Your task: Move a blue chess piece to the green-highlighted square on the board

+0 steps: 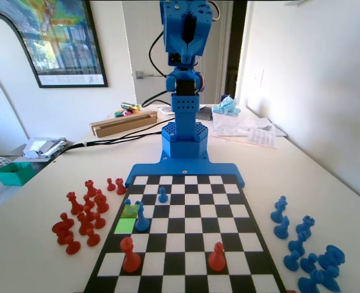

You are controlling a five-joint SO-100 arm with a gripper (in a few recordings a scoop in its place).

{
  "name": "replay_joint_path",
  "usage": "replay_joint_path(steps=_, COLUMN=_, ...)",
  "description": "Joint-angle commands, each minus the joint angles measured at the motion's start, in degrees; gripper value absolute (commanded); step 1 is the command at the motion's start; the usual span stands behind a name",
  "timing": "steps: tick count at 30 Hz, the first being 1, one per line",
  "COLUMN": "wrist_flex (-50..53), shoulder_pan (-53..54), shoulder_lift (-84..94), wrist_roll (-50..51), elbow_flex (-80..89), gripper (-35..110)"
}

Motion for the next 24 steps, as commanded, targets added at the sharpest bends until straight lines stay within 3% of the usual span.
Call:
replay_joint_path(steps=1, wrist_flex=-1.1, shoulder_pan=0.5, shoulder_lift=0.2, wrist_roll=-0.3, elbow_flex=-0.5, gripper=1)
replay_joint_path(steps=24, wrist_flex=-1.1, shoulder_pan=0.2, shoulder_lift=0.2, wrist_roll=-0.4, elbow_flex=-0.5, gripper=6)
